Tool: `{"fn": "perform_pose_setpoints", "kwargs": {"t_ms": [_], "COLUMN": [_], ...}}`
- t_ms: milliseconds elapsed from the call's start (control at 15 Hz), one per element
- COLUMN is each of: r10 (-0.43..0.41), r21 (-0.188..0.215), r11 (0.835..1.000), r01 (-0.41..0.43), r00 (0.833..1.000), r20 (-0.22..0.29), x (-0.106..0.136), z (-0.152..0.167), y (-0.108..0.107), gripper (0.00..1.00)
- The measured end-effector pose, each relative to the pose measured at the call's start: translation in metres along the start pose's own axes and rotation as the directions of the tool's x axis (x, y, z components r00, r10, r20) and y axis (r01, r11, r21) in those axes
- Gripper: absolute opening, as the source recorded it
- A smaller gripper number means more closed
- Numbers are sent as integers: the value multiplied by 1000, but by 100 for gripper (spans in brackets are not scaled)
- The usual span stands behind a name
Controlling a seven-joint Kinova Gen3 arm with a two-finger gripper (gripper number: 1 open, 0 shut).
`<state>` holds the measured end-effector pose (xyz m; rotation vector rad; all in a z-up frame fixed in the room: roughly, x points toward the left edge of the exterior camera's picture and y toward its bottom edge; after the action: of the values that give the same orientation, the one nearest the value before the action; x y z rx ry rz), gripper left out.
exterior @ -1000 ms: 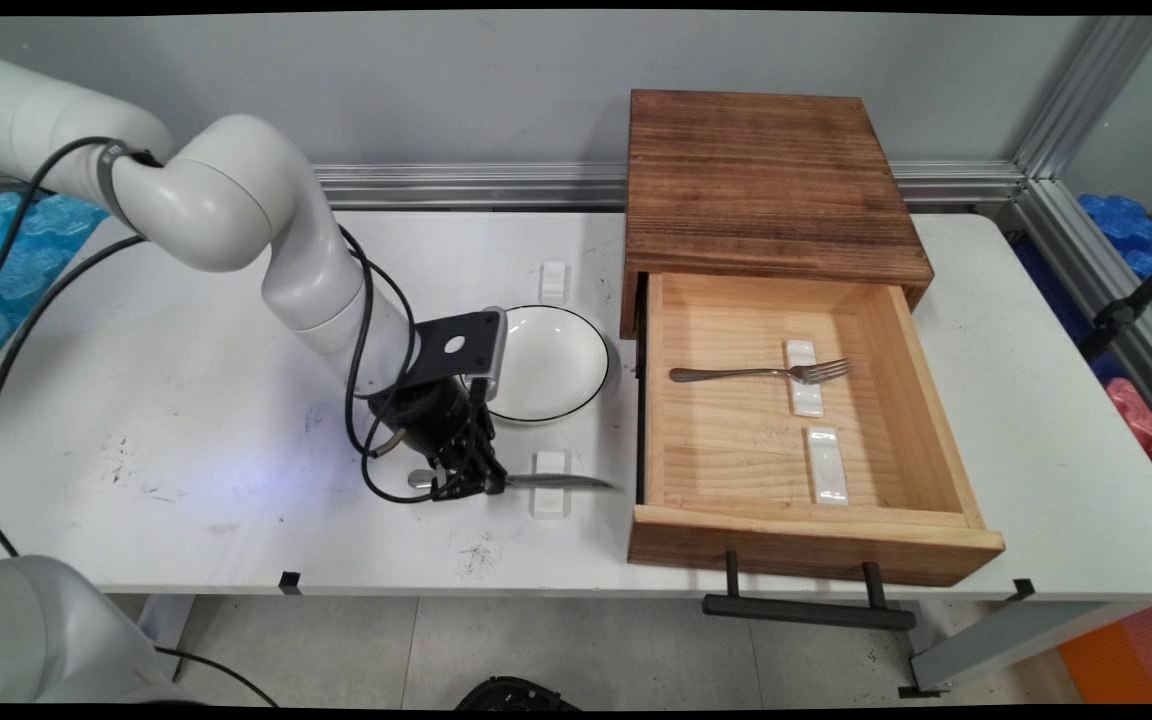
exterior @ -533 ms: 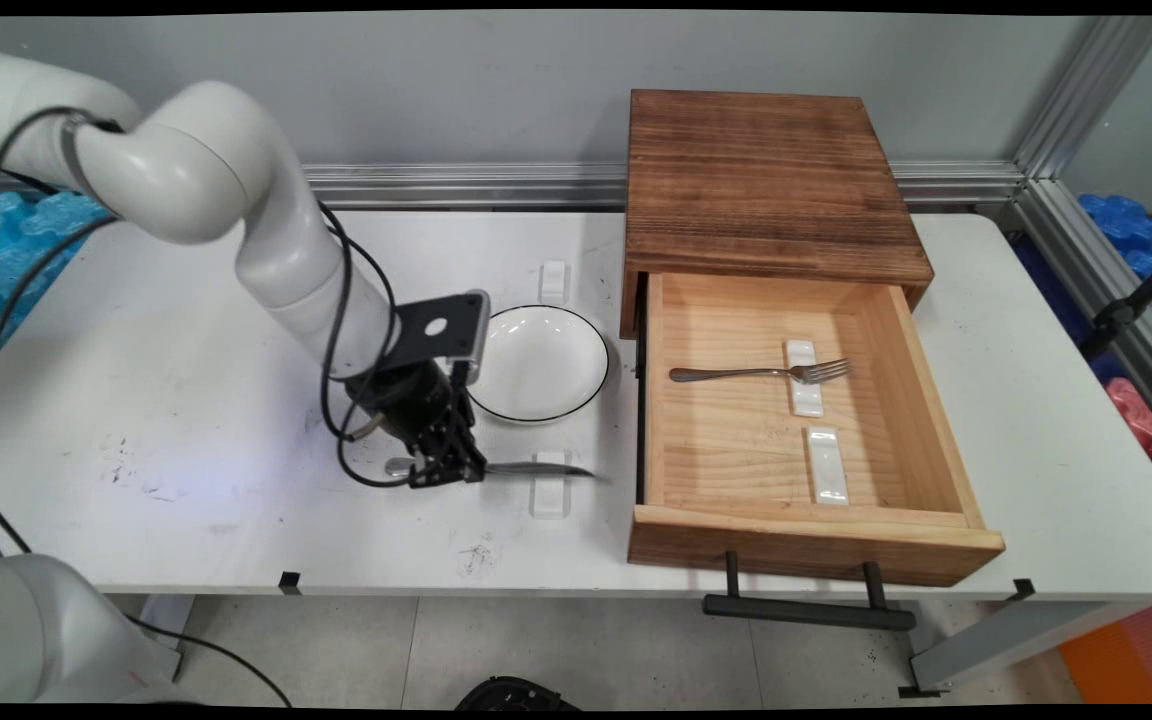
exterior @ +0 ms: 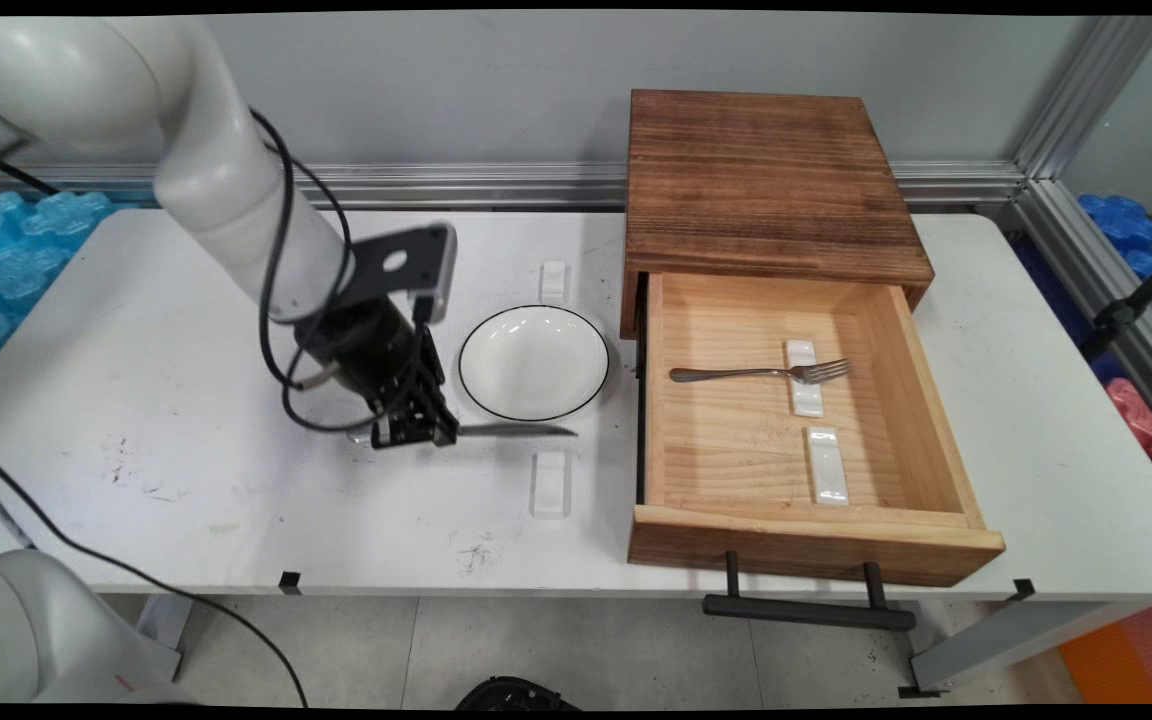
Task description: Place the picked object into the drawer
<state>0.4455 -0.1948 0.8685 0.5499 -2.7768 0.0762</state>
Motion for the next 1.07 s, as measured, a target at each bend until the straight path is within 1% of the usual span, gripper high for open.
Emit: {"fn": "perform_pose_setpoints", "kwargs": {"t_ms": [267, 400, 600, 733, 800, 867, 1067], "r10": [24, 39, 47, 49, 49, 50, 55], "r21": [6, 16, 32, 38, 41, 43, 46], "r11": [1000, 999, 998, 998, 998, 998, 998], "r01": [-24, -39, -47, -48, -48, -48, -52], "r00": [1000, 999, 999, 999, 998, 998, 996], "r20": [12, 10, -10, -22, -33, -40, -72], "x": [21, 40, 79, 100, 116, 126, 169], "z": [-36, -54, -74, -80, -82, -82, -76], "y": [-1, -3, -5, -5, -5, -5, -5], "gripper": [0, 0, 0, 0, 0, 0, 0]}}
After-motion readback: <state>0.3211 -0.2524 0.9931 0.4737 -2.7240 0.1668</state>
